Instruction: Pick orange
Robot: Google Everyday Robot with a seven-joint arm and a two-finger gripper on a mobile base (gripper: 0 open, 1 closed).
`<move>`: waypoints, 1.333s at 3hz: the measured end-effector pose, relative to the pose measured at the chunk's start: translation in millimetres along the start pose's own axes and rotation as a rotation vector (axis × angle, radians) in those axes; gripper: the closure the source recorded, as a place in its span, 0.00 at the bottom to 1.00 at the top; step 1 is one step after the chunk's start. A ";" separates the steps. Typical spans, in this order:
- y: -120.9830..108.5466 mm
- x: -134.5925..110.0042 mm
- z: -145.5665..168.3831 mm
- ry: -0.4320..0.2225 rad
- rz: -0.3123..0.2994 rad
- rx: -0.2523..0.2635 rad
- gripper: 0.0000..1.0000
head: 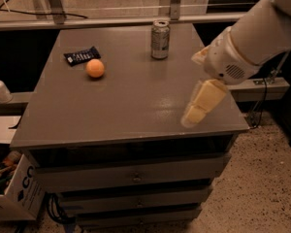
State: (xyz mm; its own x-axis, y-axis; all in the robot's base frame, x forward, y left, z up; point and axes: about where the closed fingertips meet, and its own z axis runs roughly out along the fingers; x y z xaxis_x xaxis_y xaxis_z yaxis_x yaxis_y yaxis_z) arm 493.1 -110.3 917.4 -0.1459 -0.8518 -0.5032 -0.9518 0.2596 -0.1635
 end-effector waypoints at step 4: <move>-24.5 -51.6 71.3 -0.279 0.019 0.039 0.00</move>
Offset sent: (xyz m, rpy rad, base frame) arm 0.0196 0.0349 -0.0128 0.0795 0.0116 0.0172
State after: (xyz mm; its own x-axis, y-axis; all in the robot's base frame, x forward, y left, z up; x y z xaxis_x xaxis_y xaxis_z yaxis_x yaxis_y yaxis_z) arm 543.1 -40.3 886.9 -0.0783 -0.6901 -0.7194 -0.9376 0.2962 -0.1821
